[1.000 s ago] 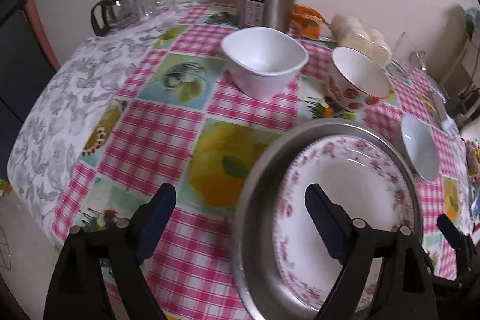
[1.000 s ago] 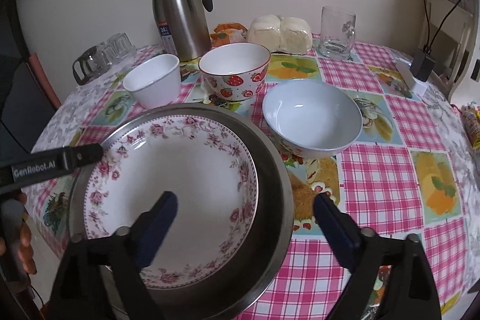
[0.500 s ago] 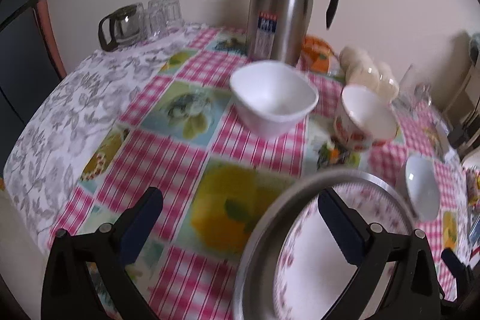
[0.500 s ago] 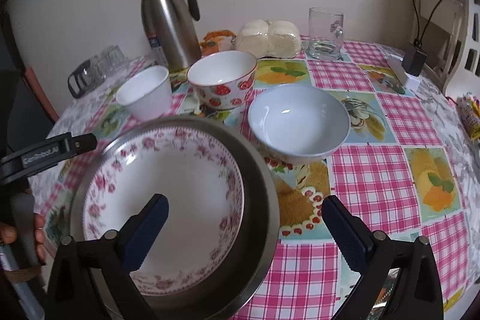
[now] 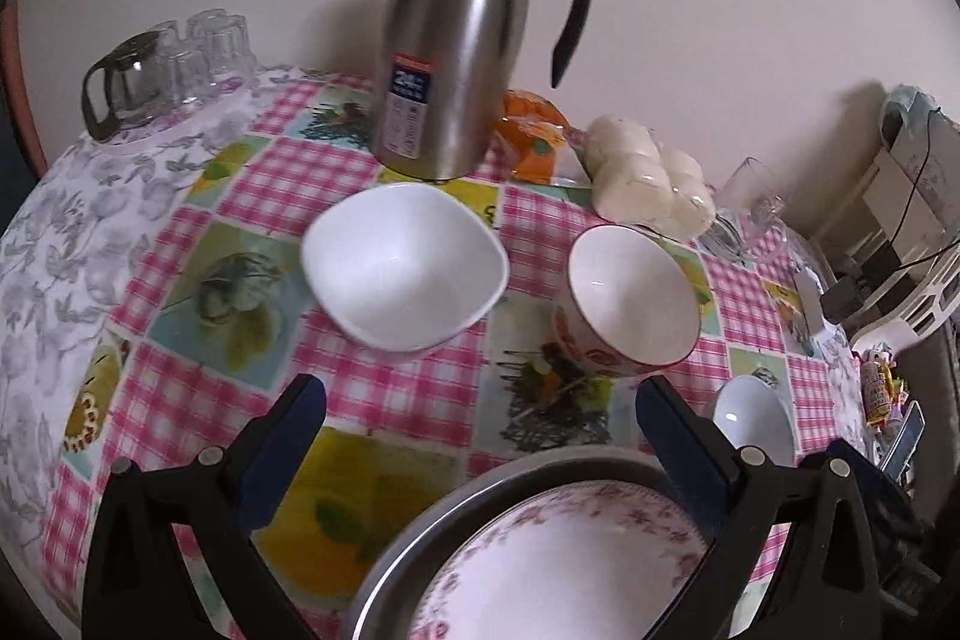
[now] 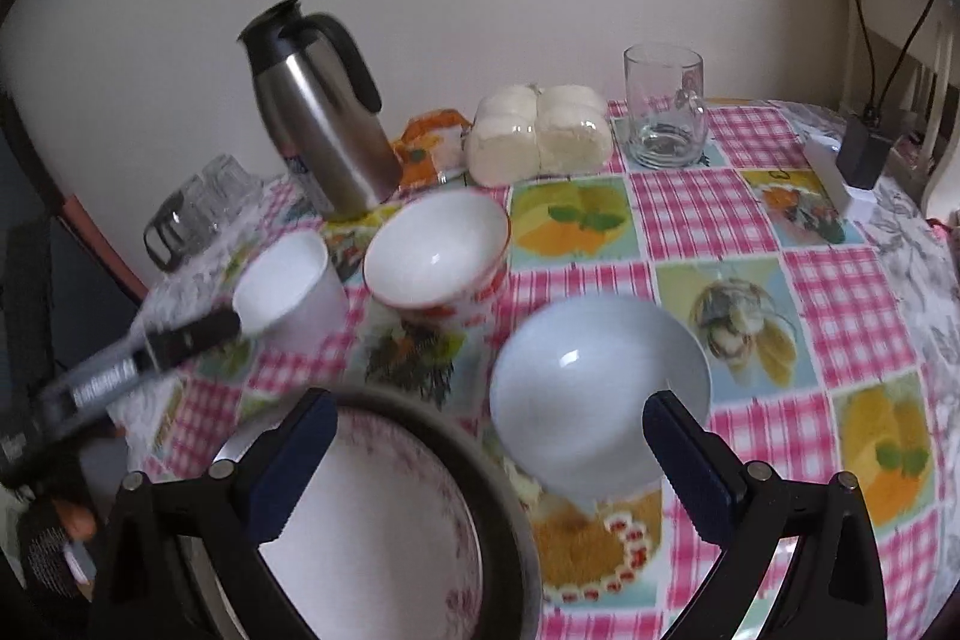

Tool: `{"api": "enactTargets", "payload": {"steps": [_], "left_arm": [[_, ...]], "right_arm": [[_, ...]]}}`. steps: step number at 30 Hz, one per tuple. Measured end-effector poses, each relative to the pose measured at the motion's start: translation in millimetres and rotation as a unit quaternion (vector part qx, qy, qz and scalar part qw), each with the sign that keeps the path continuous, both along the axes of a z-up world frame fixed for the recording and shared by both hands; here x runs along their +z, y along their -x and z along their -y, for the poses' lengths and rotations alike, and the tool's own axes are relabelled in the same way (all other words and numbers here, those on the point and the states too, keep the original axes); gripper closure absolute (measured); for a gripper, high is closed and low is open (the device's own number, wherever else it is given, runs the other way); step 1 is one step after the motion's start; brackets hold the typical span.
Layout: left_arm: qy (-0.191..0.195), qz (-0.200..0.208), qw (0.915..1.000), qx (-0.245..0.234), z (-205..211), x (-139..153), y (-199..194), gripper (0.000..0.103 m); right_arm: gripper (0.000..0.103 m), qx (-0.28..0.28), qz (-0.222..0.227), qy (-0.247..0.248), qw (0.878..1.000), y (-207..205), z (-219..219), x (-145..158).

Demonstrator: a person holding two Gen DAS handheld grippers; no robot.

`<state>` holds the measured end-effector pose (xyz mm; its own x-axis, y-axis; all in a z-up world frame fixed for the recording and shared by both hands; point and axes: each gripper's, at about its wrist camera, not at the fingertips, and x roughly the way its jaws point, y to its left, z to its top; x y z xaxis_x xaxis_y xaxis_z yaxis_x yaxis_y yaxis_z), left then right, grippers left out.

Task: Organize plates and bowls
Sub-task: 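Move the right gripper toward the white bowls, then close the right gripper on the rim of the red-rim strawberry bowl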

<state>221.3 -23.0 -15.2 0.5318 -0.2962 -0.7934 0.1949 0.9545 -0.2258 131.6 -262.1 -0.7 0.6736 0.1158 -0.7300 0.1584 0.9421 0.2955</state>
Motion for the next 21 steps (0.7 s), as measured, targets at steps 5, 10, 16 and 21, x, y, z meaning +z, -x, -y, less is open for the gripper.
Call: {"api": "enactTargets", "payload": {"steps": [5,10,16,21], "left_arm": [[0.016,-0.024,0.9990,-0.034,23,2,-35,0.000],[0.015,-0.035,0.9983,-0.043,40,4,-50,0.002],[0.023,-0.069,0.9962,-0.049,61,1,-54,0.023],[0.001,-0.088,0.9939,-0.067,78,-15,-59,0.041]], "right_arm": [[0.000,0.017,-0.012,0.010,1.000,-54,9,-1],[0.021,0.020,-0.027,0.001,0.999,-83,16,-11],[0.046,0.007,-0.066,-0.019,0.998,-91,23,-12],[0.056,0.009,-0.077,-0.011,0.997,-99,20,-19]]}}
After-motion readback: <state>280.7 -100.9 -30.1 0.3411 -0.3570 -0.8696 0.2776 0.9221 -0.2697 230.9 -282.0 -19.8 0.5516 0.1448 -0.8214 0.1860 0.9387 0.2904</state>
